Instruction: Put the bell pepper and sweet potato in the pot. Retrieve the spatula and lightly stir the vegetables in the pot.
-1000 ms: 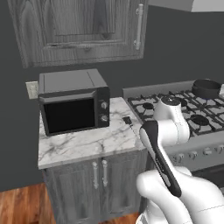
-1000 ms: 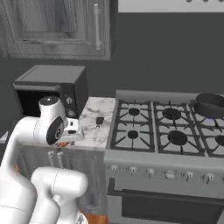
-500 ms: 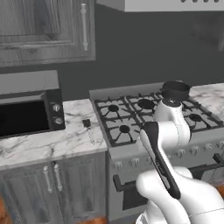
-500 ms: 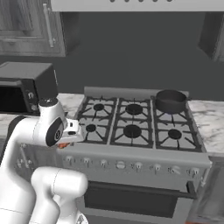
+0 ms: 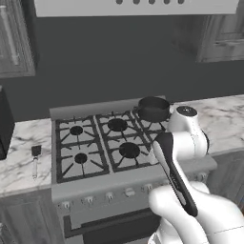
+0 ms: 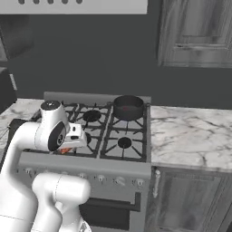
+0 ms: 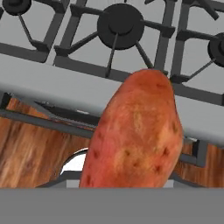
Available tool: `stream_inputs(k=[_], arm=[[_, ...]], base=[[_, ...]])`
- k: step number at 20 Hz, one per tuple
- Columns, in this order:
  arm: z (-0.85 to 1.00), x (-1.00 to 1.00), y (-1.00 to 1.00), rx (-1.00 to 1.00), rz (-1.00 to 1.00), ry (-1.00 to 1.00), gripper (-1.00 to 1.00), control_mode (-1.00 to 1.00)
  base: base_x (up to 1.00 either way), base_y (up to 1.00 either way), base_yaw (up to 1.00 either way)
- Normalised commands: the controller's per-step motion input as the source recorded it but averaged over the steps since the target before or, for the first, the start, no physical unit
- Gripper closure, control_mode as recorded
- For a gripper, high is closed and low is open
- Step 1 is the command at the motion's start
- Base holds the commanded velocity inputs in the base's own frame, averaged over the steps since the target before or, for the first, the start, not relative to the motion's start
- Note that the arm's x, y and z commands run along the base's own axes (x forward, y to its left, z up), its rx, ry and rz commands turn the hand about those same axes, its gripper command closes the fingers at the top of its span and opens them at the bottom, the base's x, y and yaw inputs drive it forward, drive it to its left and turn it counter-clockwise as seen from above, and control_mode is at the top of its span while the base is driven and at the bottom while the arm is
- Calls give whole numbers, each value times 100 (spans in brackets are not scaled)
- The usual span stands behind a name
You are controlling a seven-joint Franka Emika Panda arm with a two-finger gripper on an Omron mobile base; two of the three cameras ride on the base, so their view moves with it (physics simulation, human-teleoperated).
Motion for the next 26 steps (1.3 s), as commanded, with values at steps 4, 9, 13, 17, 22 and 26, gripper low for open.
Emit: stream_inputs(k=[4,9,13,17,22,26], arm=[[0,0,0,0,0,0,100,100],[0,0,0,0,0,0,100,100],[0,0,0,0,0,0,100,100],[0,0,0,0,0,0,100,100],[0,0,0,0,0,0,100,100],[0,0,0,0,0,0,100,100]], base=[[16,-100,1],[22,-45,-2],[76,31,-7],[16,3,-1],[12,6,0],[59,41,-2]])
